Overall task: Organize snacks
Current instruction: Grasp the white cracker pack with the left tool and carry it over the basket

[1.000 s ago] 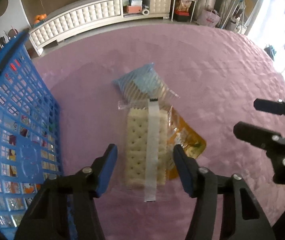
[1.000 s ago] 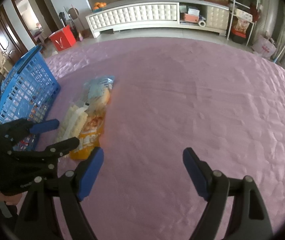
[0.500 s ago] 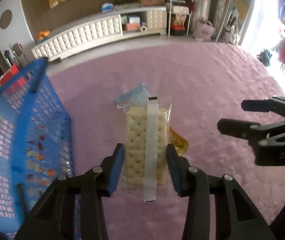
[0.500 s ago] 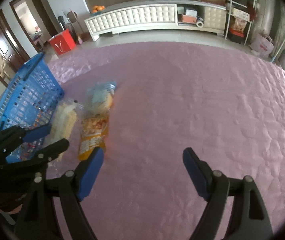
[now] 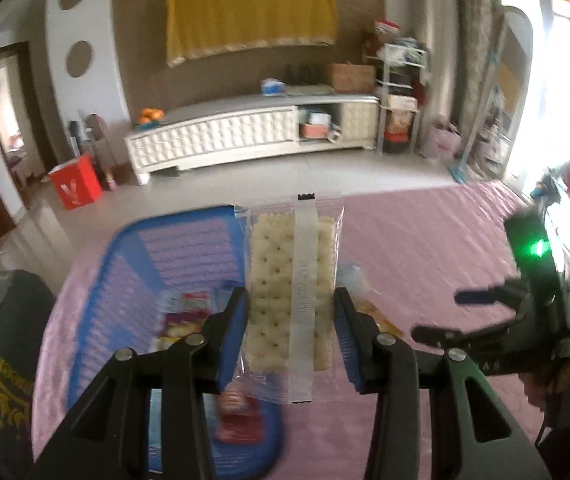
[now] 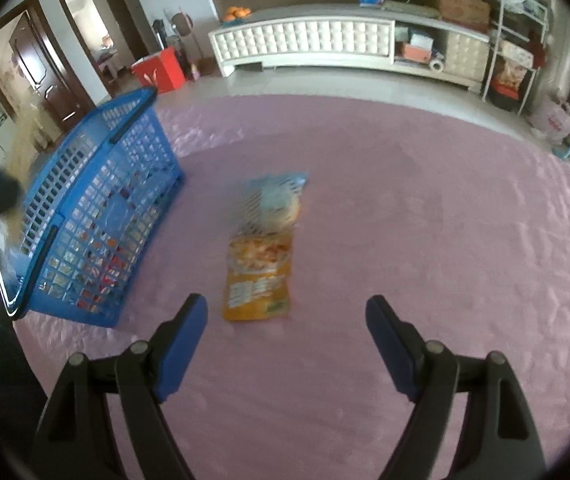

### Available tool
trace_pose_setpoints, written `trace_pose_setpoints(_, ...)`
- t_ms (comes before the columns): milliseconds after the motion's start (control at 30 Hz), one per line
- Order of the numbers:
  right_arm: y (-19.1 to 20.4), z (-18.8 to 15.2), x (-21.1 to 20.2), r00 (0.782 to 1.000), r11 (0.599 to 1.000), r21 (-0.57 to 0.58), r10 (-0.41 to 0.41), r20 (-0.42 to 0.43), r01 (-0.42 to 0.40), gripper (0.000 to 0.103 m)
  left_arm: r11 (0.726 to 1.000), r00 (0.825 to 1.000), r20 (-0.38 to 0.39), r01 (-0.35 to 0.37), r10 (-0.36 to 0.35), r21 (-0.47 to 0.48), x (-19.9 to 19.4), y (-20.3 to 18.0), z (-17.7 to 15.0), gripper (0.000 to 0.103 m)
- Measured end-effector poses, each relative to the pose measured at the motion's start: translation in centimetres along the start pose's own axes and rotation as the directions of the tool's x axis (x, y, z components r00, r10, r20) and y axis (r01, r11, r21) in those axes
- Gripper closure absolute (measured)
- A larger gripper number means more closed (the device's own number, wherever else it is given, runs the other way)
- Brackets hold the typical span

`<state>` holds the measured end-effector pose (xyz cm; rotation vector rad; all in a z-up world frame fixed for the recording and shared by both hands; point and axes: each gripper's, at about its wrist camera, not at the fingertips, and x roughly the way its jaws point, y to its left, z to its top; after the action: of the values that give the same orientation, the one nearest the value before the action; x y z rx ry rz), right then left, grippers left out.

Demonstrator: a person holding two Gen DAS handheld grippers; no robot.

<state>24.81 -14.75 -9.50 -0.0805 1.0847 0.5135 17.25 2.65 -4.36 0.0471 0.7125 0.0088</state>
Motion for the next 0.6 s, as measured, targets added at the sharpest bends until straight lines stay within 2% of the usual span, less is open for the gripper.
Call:
trace_pose_setpoints(133, 1.3, 0.2, 2.7, 0.999, 1.0, -0.027, -0.009, -0.053, 0.007, 0.018, 0.997, 0.998, -0.017, -0.067, 0.067, -0.032, 0.8, 3.1, 0.6, 0.063)
trace_pose_setpoints(267, 2.0, 0.8, 4.8, 0.996, 0.999, -0.032, -0.023, -0.086, 0.02, 0.018, 0.993, 0.993, -0.071, -0.1, 0.096, -0.055, 2.1, 5.5, 0.5, 0.063)
trace_pose_setpoints(400, 2.4, 1.7, 7.0, 0.991, 0.998, -0.047, -0.038, -0.128, 0.032, 0.018, 0.986, 0.98, -0.143, -0.152, 0.141, -0.073, 3.7, 8.0, 0.3, 0.063)
trace_pose_setpoints(467, 2.6, 1.8, 8.0, 0.987, 0.997, -0.059, -0.067, -0.147, 0.058, 0.018, 0.986, 0.978, -0.16, -0.151, 0.138, -0.076, 4.2, 8.7, 0.6, 0.063)
trace_pose_setpoints(600, 3.3, 1.8, 8.6, 0.987, 0.991, -0.102, -0.103, -0.121, 0.091, 0.018, 0.987, 0.976, -0.174, -0.146, 0.132, -0.071, 5.3, 9.6, 1.3, 0.063)
